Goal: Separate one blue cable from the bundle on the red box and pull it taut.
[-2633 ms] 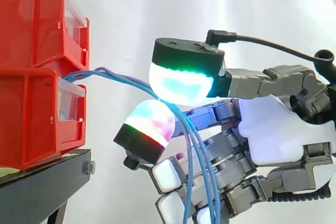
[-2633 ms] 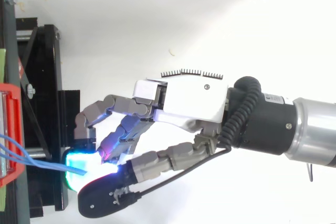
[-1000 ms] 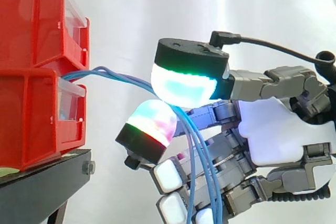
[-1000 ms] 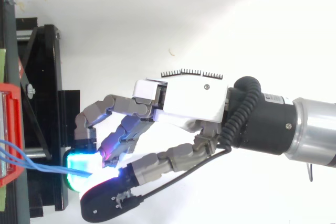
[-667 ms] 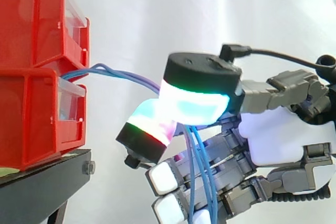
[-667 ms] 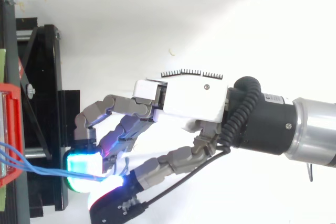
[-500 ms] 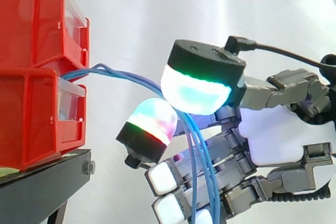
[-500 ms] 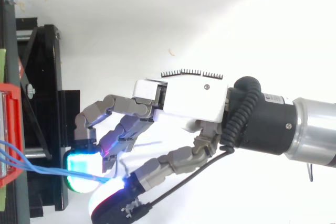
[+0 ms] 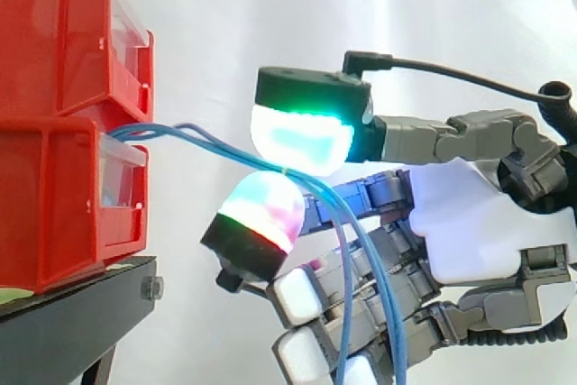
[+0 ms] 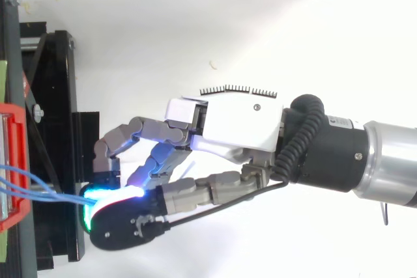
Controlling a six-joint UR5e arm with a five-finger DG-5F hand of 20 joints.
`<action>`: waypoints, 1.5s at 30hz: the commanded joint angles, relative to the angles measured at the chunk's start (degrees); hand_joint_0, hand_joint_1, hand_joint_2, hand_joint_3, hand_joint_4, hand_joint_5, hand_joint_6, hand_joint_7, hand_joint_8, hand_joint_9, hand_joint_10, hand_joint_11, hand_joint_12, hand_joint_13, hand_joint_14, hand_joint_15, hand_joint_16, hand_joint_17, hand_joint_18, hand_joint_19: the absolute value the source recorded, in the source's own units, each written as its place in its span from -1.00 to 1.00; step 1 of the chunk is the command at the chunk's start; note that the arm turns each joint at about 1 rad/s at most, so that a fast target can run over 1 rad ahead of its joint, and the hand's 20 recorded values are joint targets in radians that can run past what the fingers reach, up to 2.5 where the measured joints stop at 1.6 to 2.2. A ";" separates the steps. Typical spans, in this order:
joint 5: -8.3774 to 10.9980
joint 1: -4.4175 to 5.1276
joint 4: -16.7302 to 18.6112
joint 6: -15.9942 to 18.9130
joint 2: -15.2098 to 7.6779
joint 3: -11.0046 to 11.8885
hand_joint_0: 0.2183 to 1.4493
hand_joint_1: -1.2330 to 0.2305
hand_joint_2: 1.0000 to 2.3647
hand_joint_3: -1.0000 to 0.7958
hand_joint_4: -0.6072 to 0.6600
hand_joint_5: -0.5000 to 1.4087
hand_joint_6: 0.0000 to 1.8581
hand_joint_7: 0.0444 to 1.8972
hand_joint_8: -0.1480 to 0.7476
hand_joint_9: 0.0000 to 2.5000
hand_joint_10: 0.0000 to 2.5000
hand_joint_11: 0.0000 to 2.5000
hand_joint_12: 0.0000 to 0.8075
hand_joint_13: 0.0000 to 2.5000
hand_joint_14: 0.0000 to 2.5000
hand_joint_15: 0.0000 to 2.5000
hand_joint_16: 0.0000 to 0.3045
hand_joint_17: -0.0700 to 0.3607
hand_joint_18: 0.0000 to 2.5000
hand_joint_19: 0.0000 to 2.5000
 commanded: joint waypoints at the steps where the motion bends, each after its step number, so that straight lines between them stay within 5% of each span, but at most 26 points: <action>1: 0.01 0.00 0.00 -0.07 -0.02 0.01 -0.58 -0.15 -0.48 -0.03 0.22 -0.63 -0.11 0.10 0.16 -0.20 -0.99 -0.58 0.07 -0.22 -0.99 -0.64 -0.50 0.12 -0.35 -0.45; 5: 0.01 0.00 0.00 0.02 -0.02 0.01 -0.57 -0.28 -0.48 0.01 0.22 -0.64 -0.10 0.09 0.15 -0.22 -0.99 -0.57 0.05 -0.23 -0.99 -0.64 -0.50 0.11 -0.36 -0.46; 12: 0.01 0.00 0.00 0.02 -0.02 0.01 -0.36 -0.46 -1.00 0.05 0.17 -0.66 -0.09 0.11 0.04 -0.30 -0.99 -0.56 -0.05 -0.29 -0.99 -0.63 -0.56 0.03 -0.41 -0.45; 21: -0.08 0.00 0.00 0.02 0.07 0.01 -0.34 -0.52 -0.98 -0.04 0.10 -0.67 -0.09 0.15 -0.05 -0.36 -0.99 -0.55 -0.15 -0.33 -0.99 -0.61 -0.61 -0.06 -0.47 -0.44; 30: 0.01 0.00 0.00 0.02 -0.02 0.01 -0.26 -0.57 -0.99 0.17 0.05 -0.69 -0.08 0.13 -0.10 -0.45 -0.99 -0.58 -0.16 -0.39 -0.99 -0.64 -0.61 -0.06 -0.47 -0.47; 38: -0.08 0.00 0.00 0.02 -0.02 0.01 -0.20 -0.63 -0.97 0.01 -0.04 -0.72 -0.10 0.16 -0.21 -0.57 -0.99 -0.64 -0.20 -0.48 -0.99 -0.69 -0.64 -0.10 -0.52 -0.51; 45: 0.01 0.00 0.00 0.02 -0.02 0.01 -0.21 -0.69 -1.00 -0.43 -0.02 -0.72 -0.10 0.13 -0.23 -0.58 -0.99 -0.67 -0.22 -0.48 -0.99 -0.71 -0.66 -0.14 -0.52 -0.54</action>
